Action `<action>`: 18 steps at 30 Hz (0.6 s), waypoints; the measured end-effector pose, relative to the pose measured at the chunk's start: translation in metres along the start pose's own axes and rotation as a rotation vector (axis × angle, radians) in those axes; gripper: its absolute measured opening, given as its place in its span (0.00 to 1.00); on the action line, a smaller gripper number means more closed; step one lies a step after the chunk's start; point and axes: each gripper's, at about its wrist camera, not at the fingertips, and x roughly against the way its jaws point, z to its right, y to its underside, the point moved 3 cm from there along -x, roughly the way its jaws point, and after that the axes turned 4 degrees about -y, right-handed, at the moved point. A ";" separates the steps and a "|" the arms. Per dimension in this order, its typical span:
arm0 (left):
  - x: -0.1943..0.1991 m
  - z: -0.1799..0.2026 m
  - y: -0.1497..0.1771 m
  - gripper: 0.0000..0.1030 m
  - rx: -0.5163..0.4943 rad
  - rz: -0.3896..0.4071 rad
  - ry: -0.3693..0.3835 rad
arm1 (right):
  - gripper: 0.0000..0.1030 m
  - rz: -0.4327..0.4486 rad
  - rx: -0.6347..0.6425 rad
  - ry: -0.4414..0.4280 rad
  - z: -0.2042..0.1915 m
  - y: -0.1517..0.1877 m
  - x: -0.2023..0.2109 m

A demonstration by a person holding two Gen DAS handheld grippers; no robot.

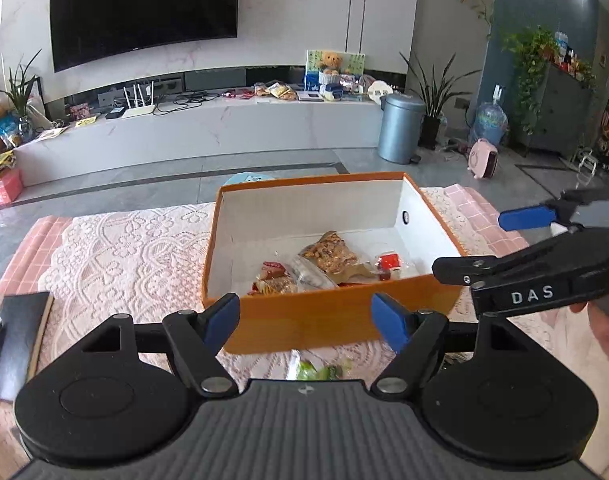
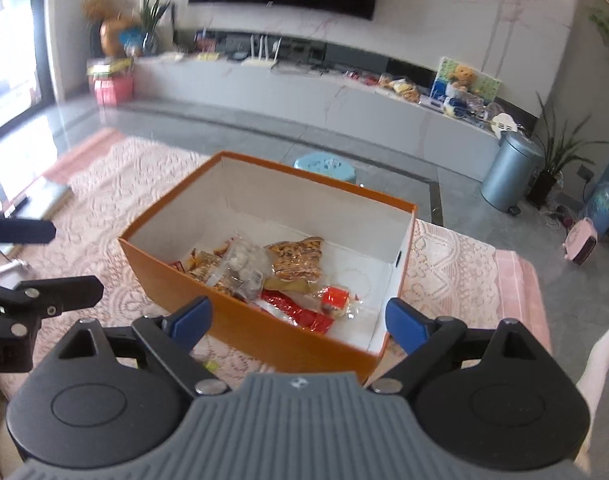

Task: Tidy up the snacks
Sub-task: 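Move both tools back toward the remaining snack packs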

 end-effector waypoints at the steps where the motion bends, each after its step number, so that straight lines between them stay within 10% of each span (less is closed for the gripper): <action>1: 0.003 0.000 0.004 0.85 0.012 0.009 0.005 | 0.89 0.024 -0.006 -0.002 0.000 0.006 0.006; 18: -0.007 0.013 0.072 0.86 0.033 -0.056 0.043 | 0.90 0.189 -0.114 0.048 -0.008 0.124 0.050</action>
